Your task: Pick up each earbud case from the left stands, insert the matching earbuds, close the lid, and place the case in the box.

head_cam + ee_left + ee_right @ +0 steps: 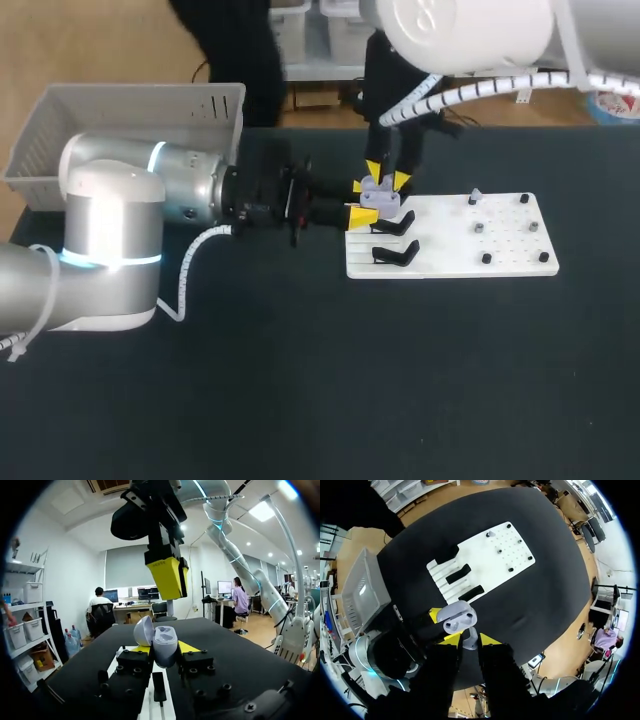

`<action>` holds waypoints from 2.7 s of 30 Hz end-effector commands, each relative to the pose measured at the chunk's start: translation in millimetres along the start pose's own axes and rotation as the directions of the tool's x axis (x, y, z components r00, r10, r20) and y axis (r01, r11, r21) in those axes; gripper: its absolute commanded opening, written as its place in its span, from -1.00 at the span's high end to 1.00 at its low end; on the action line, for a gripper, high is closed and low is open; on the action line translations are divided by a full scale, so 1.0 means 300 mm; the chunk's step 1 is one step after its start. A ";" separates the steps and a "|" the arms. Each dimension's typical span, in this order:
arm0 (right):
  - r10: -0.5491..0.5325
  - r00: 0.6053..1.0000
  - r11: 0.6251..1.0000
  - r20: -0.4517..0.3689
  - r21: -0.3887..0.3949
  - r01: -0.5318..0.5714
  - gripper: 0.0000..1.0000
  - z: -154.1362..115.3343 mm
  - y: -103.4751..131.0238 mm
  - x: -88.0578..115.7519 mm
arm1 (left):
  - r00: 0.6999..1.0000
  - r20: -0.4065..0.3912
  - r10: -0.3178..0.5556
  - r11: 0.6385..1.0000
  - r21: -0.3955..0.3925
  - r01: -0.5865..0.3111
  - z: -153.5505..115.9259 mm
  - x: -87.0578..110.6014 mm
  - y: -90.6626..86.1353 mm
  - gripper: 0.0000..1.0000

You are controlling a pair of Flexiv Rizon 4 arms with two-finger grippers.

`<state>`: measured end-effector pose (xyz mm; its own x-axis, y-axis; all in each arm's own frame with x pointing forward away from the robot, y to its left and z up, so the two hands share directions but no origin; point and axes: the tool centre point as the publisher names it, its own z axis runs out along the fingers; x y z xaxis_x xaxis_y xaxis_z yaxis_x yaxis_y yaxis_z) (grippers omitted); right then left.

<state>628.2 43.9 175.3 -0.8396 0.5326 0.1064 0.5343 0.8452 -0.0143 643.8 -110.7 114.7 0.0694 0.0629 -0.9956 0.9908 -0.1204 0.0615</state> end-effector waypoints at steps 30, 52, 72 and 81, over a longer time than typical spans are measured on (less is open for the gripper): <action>0.030 1.000 1.000 -0.006 0.009 -0.030 1.00 0.056 0.017 -0.047 | 1.000 0.011 0.001 1.000 -0.005 -0.001 0.000 0.003 -0.003 1.00; -0.009 1.000 1.000 0.000 -0.005 0.009 0.13 0.071 -0.001 -0.018 | 1.000 0.011 0.001 1.000 -0.005 -0.001 0.000 0.003 -0.003 1.00; -0.313 0.906 0.920 0.285 -0.146 0.364 0.09 0.036 -0.260 -0.073 | 1.000 0.011 0.001 1.000 -0.005 -0.001 0.000 0.003 -0.003 1.00; -0.281 0.908 0.921 0.312 -0.177 0.346 0.05 0.064 -0.281 -0.224 | 1.000 0.011 0.001 1.000 -0.005 -0.001 0.000 0.003 -0.003 1.00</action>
<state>632.5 -50.9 160.9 -0.9539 0.2511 -0.1647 0.2364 0.9661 0.1034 643.6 -110.6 114.6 0.0671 0.0539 -0.9963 0.9910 -0.1192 0.0603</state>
